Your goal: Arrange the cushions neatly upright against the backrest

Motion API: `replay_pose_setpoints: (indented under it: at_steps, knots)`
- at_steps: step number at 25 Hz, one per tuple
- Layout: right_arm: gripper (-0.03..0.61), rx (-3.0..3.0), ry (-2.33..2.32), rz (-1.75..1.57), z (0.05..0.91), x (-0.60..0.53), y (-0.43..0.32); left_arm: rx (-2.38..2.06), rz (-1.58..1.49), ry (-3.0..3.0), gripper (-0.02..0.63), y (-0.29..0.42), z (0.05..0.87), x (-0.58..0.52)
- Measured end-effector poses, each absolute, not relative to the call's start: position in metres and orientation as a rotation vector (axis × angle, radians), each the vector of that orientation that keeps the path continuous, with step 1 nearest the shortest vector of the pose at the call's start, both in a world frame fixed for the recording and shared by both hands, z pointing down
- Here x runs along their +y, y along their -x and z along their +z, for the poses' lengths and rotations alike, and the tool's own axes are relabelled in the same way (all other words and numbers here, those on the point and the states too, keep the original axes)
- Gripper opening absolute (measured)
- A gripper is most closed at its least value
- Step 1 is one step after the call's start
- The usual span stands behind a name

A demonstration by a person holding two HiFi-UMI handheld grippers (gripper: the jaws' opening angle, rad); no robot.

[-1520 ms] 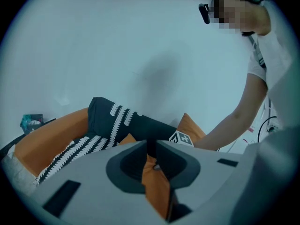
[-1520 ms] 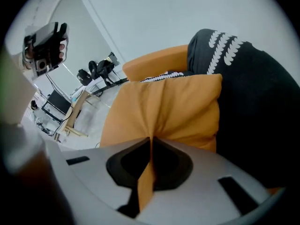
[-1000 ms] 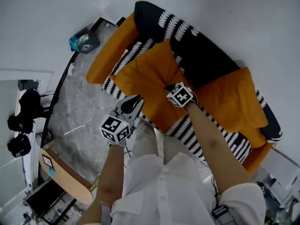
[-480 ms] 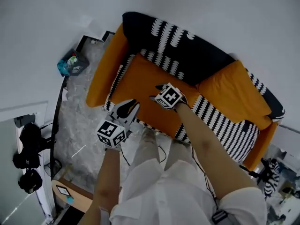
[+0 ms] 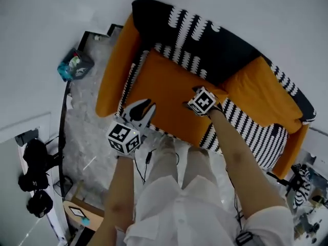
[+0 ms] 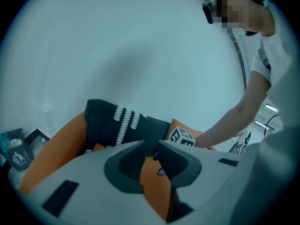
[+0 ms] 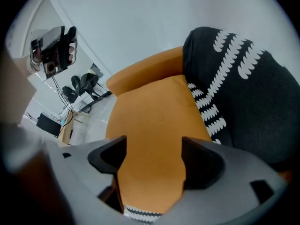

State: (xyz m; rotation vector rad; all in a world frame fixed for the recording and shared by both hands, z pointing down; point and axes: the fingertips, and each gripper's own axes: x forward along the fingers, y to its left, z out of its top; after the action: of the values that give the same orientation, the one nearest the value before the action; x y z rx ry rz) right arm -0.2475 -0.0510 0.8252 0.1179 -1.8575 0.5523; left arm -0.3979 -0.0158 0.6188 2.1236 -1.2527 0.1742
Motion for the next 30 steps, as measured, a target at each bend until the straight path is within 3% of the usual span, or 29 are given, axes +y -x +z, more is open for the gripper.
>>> replay_pose_setpoints:
  at_steps: [9,22,24,28,30]
  knots:
    - [0.356,-1.835,-0.164,0.508,0.840,-0.117,0.239,-1.232,0.225,-2.135,0.097,0.407,0.626,-0.023]
    - [0.356,-1.743,-0.036,0.462,0.884,-0.107,0.257,-1.231,0.233,-2.112,0.097,0.411,0.642,-0.031]
    - [0.291,-1.742,-0.042,0.469,0.883,-0.101,0.254,-1.226,0.244,-2.098,0.097,0.410,0.643,-0.026]
    - [0.060,-1.779,-0.082,0.401,0.867,-0.114,0.261,-1.236,0.220,-2.110,0.095,0.406,0.645,-0.038]
    - [0.017,-1.796,-0.040,0.491,0.856,-0.090,0.279,-1.224,0.207,-2.116,0.095,0.410,0.643,-0.039]
